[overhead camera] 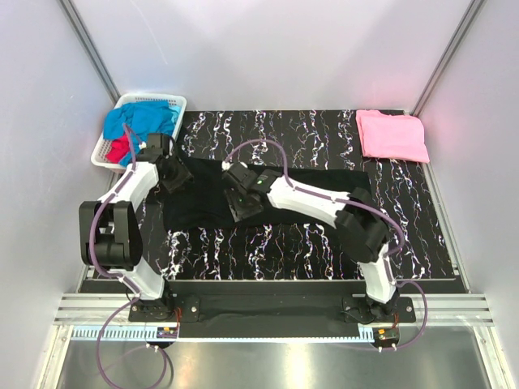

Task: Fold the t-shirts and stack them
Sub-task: Fold the tshirt

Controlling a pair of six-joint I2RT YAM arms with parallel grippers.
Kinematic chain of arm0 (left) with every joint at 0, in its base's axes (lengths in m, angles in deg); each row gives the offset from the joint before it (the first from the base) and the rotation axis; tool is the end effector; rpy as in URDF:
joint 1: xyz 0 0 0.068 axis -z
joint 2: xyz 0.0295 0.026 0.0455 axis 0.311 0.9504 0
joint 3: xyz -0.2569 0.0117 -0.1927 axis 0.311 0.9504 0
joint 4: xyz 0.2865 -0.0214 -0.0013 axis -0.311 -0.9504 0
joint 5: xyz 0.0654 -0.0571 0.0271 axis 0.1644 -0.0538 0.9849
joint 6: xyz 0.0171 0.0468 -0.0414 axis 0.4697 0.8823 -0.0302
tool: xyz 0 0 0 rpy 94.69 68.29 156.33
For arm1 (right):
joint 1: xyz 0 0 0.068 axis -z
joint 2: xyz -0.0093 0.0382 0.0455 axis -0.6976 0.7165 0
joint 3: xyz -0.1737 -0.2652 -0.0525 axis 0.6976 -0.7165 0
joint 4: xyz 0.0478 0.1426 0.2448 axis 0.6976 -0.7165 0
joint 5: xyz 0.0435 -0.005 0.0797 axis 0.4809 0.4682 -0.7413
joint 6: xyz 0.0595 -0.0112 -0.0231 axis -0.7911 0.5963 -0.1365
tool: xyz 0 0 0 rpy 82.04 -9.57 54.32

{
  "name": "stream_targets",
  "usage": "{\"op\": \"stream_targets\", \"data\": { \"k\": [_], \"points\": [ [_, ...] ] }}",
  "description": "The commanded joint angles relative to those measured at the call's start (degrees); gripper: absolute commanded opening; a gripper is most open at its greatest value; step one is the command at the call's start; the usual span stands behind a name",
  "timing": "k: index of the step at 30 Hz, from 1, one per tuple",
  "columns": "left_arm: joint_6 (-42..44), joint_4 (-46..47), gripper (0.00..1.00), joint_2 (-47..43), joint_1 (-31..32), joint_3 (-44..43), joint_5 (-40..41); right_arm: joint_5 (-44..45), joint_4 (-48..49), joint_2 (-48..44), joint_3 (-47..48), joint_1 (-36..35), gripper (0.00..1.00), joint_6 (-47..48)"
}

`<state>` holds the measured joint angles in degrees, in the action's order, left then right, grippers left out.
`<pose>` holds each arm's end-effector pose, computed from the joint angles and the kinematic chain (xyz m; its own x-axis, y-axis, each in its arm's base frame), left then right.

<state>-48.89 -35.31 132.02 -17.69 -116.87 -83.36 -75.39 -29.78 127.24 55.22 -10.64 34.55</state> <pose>0.3730 -0.0059 0.2442 -0.7163 -0.5962 -0.3626 -0.4946 0.8003 -0.3388 0.2913 0.4095 0.2325 -0.7757 -0.4090 -0.4806 -0.5371 0.8278 0.1624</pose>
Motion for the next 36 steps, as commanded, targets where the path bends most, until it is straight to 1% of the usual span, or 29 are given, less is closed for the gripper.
{"op": "stream_targets", "data": {
  "k": [1,3,6,7,8,9,10,12,13,15,16,20,21,24,26,27,31,36],
  "points": [
    [1.5,3.0,0.47,-2.5,0.6,-1.9,-2.8,9.8,-3.4,-6.9,0.8,-0.6,0.52,0.4],
    [1.3,3.1,0.47,-2.5,0.7,-1.5,-3.5,11.5,-4.9,-8.3,1.2,-0.5,0.53,1.1],
    [1.2,3.3,0.47,-2.1,1.2,-1.2,-5.6,17.4,-7.8,-8.7,1.7,0.2,0.57,0.6],
    [1.9,3.3,0.46,-1.9,1.6,-1.3,-6.2,20.5,-8.8,-8.7,1.7,0.7,0.59,-0.9],
    [2.3,3.4,0.47,-1.6,2.5,-1.4,-7.3,20.9,-10.1,-8.8,1.0,1.9,0.59,-1.8],
    [2.7,3.4,0.46,-1.4,3.0,-1.5,-7.8,20.8,-10.5,-9.1,0.3,5.6,0.59,-3.4],
    [3.9,3.5,0.46,-1.3,3.6,-1.5,-9.0,17.7,-10.7,-9.7,-0.9,8.5,0.59,-6.2],
    [5.0,3.3,0.46,-1.0,5.7,-1.8,-9.8,13.3,-7.6,-11.9,-7.0,14.2,0.58,-7.9],
    [5.3,3.1,0.47,-1.2,8.8,-1.0,-9.2,8.3,-2.8,-15.4,-14.2,23.6,0.58,-7.9],
    [4.7,3.1,0.47,-1.1,10.1,-0.6,-9.0,7.0,-2.2,-15.8,-15.7,26.5,0.58,-7.3],
    [3.9,3.1,0.47,-0.5,11.7,-0.6,-9.0,7.7,-2.3,-15.8,-16.0,28.3,0.58,-6.6],
    [2.4,3.1,0.47,1.1,15.6,-0.4,-7.8,8.2,-2.3,-14.7,-16.7,30.6,0.58,-6.1],
    [2.4,3.1,0.47,1.6,17.5,-0.5,-7.6,7.9,-2.4,-14.5,-17.0,31.9,0.58,-6.1],
    [1.7,3.1,0.47,3.4,20.0,-0.8,-6.8,7.7,-2.4,-14.0,-18.0,34.9,0.57,-7.0],
    [1.6,3.1,0.47,4.5,20.9,-1.5,-6.8,7.4,-2.2,-14.0,-18.5,37.1,0.57,-7.4],
    [1.4,3.3,0.47,5.6,21.1,-2.0,-6.8,6.9,-1.6,-13.9,-19.2,39.6,0.56,-7.5],
    [0.9,3.0,0.47,8.1,21.9,-4.1,-5.1,1.6,1.2,-14.3,-21.6,44.8,0.56,-7.5],
    [-0.6,0.7,0.45,11.0,21.9,-6.6,-0.5,0.7,1.7,-14.0,-21.3,45.1,0.55,-5.7]
  ]
}}
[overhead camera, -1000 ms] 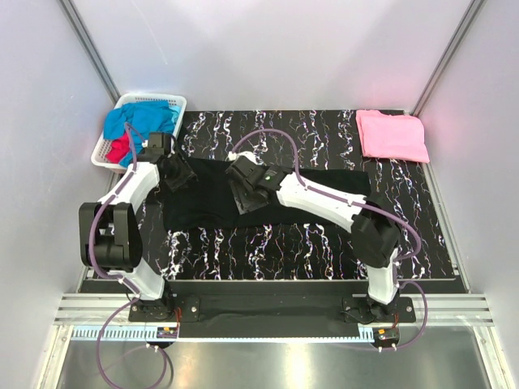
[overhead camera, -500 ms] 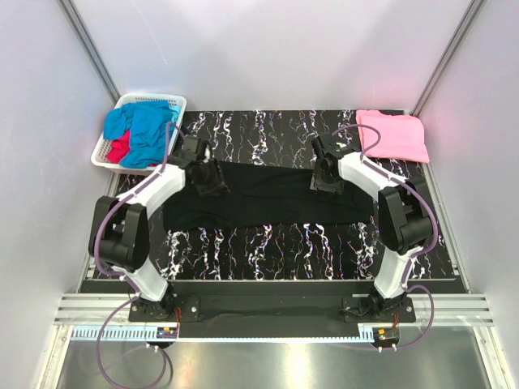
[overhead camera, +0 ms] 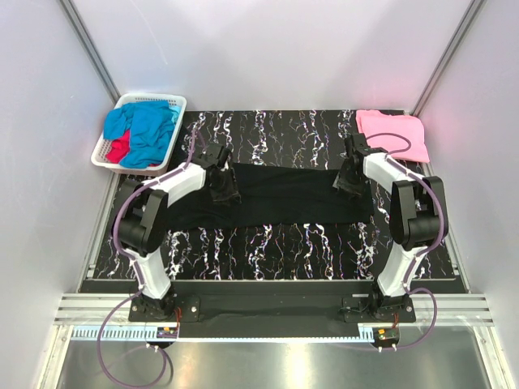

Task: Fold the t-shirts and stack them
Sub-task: Fold the tshirt

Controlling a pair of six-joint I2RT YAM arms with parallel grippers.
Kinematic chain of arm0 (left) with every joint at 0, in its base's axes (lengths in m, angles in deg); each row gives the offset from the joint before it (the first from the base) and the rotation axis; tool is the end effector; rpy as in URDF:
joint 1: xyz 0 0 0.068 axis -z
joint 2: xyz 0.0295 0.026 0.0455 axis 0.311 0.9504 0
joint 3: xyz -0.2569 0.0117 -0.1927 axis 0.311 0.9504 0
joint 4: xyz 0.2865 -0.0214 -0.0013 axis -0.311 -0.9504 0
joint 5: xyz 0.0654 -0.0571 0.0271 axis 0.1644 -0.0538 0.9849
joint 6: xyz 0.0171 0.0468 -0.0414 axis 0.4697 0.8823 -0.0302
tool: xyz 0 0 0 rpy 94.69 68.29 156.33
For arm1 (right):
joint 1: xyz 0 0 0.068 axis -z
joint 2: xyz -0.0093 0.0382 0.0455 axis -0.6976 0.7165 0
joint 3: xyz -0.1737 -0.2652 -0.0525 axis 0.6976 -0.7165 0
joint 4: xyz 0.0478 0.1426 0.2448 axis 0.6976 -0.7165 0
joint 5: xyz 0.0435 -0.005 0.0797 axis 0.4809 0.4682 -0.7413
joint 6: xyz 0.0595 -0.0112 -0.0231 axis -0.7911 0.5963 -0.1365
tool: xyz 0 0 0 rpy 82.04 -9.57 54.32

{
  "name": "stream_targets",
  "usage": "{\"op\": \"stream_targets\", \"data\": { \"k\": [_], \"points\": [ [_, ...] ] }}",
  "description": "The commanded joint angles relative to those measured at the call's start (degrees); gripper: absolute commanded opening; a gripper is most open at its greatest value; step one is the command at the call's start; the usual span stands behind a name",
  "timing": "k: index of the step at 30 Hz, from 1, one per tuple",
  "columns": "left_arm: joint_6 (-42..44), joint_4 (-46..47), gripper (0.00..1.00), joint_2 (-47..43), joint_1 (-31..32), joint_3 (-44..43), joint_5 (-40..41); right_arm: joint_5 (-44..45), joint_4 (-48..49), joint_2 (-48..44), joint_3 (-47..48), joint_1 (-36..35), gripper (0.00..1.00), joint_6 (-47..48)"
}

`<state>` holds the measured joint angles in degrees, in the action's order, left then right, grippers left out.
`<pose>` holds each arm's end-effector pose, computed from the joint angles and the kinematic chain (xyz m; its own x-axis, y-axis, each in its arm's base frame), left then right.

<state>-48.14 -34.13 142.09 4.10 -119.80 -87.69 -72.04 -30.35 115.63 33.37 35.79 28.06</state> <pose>0.3718 -0.1593 0.1971 -0.9350 -0.2518 -0.2497 -0.1600 0.9279 -0.3368 0.4051 0.0545 0.1985 -0.8620 0.3752 -0.3408 0.3714 0.9251 0.0791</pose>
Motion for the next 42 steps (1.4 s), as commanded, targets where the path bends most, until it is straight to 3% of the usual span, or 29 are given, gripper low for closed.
{"op": "stream_targets", "data": {
  "k": [1,10,20,34,42],
  "points": [
    [-1.7,-1.0,0.45,1.7,0.2,-4.0,4.6,-3.5,2.1,-1.9,0.7,-1.2,0.55,1.2],
    [-2.5,-3.6,0.44,3.4,1.2,-2.7,9.2,-8.0,3.3,2.5,2.0,-1.0,0.53,2.1],
    [-3.1,-7.5,0.44,2.1,2.1,-0.6,15.5,-7.2,2.4,2.9,-1.2,-0.9,0.52,0.6],
    [-7.3,-12.5,0.46,-7.2,2.1,11.0,18.6,0.5,-4.6,5.9,0.7,2.4,0.47,-1.9],
    [-6.5,-14.5,0.48,-6.1,2.0,8.4,19.6,4.6,-7.3,5.0,1.0,6.9,0.43,-2.6]
  ]
}}
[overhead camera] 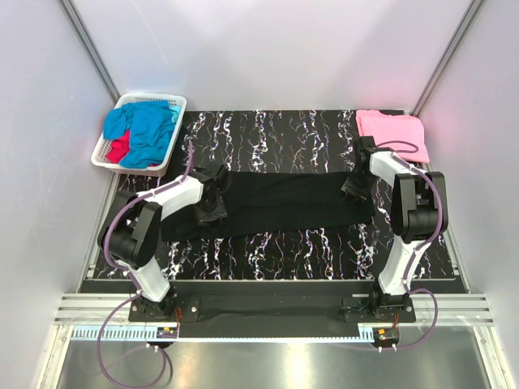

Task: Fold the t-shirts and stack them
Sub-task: Fold the tshirt

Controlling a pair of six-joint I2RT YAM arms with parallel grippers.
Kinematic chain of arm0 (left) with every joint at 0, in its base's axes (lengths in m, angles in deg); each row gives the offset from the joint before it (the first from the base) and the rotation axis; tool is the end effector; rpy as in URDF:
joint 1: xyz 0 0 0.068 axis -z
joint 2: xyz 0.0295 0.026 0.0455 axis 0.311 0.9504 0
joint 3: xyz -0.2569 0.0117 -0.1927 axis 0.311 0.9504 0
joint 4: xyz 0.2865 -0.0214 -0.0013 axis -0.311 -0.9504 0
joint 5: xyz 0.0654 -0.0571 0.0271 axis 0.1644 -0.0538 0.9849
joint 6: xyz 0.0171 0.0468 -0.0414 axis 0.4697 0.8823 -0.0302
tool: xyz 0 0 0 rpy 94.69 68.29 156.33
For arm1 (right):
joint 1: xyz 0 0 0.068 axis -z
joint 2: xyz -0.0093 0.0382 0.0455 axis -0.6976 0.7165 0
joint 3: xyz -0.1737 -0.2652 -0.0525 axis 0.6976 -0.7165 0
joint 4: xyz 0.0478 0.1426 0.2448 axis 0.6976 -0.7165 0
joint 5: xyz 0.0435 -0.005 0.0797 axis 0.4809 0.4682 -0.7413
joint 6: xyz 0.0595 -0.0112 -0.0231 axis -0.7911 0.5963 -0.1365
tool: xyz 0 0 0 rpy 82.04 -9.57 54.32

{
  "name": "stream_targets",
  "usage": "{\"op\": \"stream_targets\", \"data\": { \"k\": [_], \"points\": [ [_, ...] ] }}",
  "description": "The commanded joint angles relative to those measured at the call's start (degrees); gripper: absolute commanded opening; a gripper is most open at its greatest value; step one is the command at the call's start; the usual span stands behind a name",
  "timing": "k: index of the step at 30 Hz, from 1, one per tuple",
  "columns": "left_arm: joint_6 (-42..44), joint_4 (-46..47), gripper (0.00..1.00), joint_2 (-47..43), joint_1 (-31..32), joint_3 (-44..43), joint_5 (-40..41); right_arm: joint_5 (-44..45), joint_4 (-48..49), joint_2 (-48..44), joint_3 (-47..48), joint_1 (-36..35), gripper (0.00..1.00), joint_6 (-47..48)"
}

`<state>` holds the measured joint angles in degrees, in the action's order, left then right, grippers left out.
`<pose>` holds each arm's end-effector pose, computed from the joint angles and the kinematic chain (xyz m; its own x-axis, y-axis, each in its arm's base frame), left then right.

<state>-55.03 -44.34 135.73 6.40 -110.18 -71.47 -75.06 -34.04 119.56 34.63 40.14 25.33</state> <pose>0.3087 -0.1327 0.1809 -0.9177 -0.3256 -0.2277 -0.3310 0.9435 -0.0149 0.4102 0.0265 0.1758 -0.8483 0.4812 -0.2213 0.4765 0.8757 0.0778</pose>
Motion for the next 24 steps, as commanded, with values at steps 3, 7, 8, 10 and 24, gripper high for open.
{"op": "stream_targets", "data": {
  "k": [3,7,8,10,24],
  "points": [
    [0.6,-4.5,0.48,1.0,-0.3,-2.0,3.0,8.4,-3.9,1.3,-0.7,5.3,0.41,0.4],
    [0.7,-4.5,0.49,1.1,-0.3,-2.4,2.1,10.1,-5.0,1.3,-0.4,6.7,0.37,-0.4],
    [0.7,-4.6,0.49,0.9,-0.3,-2.4,2.1,10.8,-5.3,0.8,-0.3,7.0,0.37,-0.8],
    [0.8,-4.6,0.48,0.5,-0.3,-2.1,2.3,12.3,-5.5,0.4,0.1,7.5,0.36,-1.2],
    [2.5,-5.3,0.49,-11.8,-0.4,-3.3,0.1,3.9,-5.4,-9.8,3.3,8.2,0.33,1.4]
  ]
}}
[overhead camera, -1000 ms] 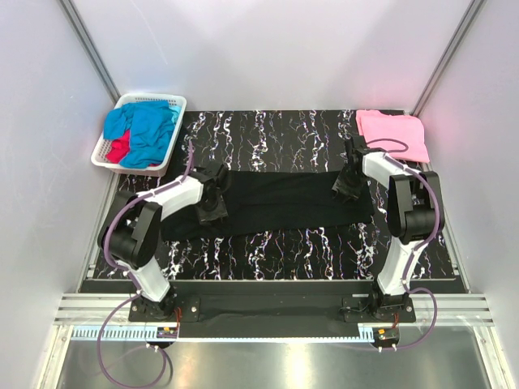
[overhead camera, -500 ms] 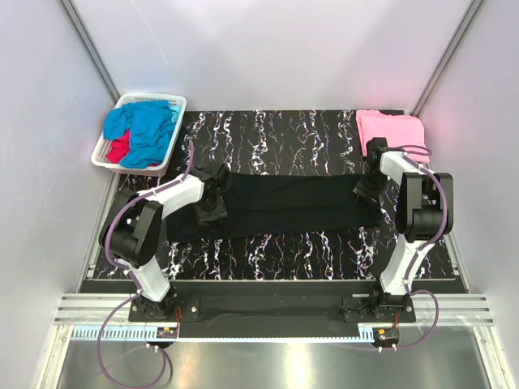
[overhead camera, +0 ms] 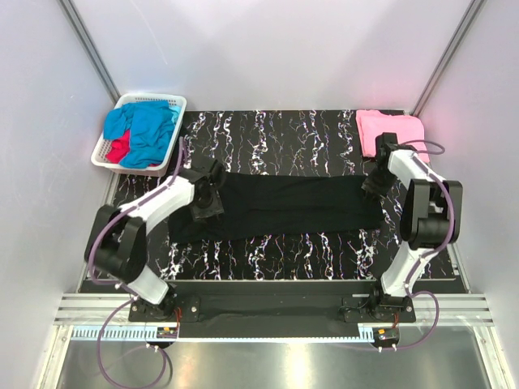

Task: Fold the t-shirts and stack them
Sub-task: Fold the tshirt

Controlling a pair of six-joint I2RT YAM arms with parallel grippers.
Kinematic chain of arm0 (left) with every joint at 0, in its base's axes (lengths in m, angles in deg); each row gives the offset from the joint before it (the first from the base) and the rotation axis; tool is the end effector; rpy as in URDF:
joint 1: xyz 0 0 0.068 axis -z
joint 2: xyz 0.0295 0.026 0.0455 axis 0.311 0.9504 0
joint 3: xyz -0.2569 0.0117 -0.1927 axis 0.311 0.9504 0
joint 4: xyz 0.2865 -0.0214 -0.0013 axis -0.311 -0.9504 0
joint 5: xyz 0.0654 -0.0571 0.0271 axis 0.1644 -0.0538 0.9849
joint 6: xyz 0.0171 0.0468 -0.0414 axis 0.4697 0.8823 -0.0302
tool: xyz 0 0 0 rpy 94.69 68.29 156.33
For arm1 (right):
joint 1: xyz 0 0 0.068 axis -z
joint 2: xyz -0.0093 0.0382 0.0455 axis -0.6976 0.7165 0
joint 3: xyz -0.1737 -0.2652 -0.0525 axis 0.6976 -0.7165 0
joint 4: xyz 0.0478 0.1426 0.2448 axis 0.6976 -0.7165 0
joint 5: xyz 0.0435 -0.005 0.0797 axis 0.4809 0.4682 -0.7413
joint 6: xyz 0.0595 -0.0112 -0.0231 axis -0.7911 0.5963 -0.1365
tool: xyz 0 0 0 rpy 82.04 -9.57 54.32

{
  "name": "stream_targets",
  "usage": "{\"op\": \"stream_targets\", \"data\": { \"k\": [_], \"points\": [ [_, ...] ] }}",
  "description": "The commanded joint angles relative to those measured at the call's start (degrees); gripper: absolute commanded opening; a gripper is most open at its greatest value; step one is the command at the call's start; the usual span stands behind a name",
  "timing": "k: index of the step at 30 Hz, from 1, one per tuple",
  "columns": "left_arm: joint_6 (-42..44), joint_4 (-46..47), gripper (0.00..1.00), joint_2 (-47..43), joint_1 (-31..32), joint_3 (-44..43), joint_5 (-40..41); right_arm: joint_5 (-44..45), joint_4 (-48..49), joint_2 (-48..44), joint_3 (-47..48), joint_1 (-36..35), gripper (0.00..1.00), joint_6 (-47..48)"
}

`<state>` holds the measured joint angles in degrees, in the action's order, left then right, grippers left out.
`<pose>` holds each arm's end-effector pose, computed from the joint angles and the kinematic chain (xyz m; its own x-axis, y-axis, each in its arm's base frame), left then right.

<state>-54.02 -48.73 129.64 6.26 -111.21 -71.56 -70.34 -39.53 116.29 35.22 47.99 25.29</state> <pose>0.2959 -0.1261 0.2169 -0.9123 -0.3160 -0.2605 -0.3156 0.9478 -0.0444 0.3961 -0.0331 0.1985 -0.7715 0.5885 -0.2416 0.6075 0.7943 -0.0049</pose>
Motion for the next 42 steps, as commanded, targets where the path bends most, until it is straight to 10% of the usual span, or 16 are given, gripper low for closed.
{"op": "stream_targets", "data": {
  "k": [1,12,20,42],
  "points": [
    [1.6,-1.1,0.49,-6.7,-0.3,-2.6,0.1,-0.7,-0.2,-7.1,3.3,0.3,0.33,1.6],
    [4.0,-2.1,0.52,-1.1,-0.5,-13.4,-1.6,-11.0,0.6,-5.1,5.2,0.3,0.42,6.9],
    [1.0,8.8,0.52,9.2,-8.3,-18.6,-17.0,-15.6,8.4,-7.6,1.3,0.3,0.50,10.1],
    [4.4,6.5,0.50,27.8,-12.2,-36.7,-14.9,-17.2,15.5,0.4,2.6,0.3,0.47,11.4]
  ]
}}
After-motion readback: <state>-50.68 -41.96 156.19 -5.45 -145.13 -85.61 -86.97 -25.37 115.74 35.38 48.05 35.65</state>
